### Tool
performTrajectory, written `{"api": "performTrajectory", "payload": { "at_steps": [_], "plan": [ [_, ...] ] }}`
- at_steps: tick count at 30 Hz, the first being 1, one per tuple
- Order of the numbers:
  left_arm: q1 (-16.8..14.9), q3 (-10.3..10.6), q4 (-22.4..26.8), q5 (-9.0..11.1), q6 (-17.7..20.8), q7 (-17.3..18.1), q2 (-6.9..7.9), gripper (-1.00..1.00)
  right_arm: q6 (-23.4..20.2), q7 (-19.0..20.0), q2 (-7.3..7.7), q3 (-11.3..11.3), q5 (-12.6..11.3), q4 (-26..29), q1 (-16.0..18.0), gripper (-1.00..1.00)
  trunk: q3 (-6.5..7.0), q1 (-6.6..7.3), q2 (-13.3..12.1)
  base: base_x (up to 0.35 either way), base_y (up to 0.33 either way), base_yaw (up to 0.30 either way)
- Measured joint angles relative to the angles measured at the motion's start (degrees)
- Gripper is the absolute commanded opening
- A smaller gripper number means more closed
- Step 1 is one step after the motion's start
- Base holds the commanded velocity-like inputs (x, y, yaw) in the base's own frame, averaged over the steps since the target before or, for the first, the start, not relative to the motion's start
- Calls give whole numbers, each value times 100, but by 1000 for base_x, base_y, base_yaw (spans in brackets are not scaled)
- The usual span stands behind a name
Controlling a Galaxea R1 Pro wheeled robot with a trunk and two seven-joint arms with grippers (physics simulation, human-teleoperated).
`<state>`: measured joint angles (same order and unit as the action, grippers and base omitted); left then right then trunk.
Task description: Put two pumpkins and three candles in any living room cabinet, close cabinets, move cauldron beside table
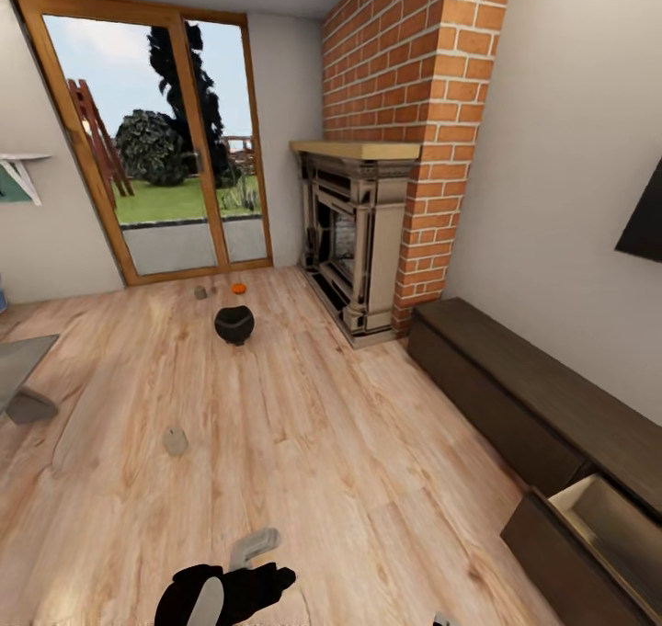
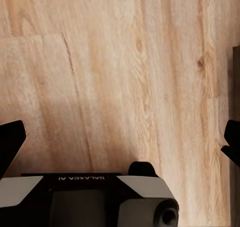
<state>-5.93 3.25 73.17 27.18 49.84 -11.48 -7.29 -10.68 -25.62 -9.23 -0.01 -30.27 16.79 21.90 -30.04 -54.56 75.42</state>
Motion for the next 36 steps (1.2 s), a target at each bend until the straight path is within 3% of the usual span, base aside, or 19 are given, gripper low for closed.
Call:
{"api": "performTrajectory", "payload": {
  "at_steps": [6, 11, 14, 17, 23, 36],
  "plan": [
    [0, 11, -1, -14, -17, 1, 12, 100, 78, 5, 11, 7, -1, 0, 0, 100, -21, 2, 0, 127, -106, 276],
    [0, 32, -1, -18, -155, 3, 10, 100, 971, 22, 24, 29, 10, -1, -39, 100, -39, 2, 0, 230, -222, 276],
    [0, 266, -1, -15, -173, 1, 25, 100, 1138, 165, 27, 108, 26, 0, -59, 100, -50, 2, 0, 237, -238, 276],
    [0, 432, -1, -25, -182, -4, 36, 100, 1183, 326, 32, 234, 40, -8, -69, 100, -60, 3, 1, 268, -132, 276],
    [0, 484, 0, -29, -185, -7, 44, 100, 1203, 405, 40, 553, 54, -31, -75, 100, -83, 3, 1, 321, -39, 270],
    [-1, 481, -3, -33, -186, 0, 44, 100, 1209, 413, 42, 576, 54, -42, -82, 100, -121, 3, 1, 317, -153, 104]
  ]
}}
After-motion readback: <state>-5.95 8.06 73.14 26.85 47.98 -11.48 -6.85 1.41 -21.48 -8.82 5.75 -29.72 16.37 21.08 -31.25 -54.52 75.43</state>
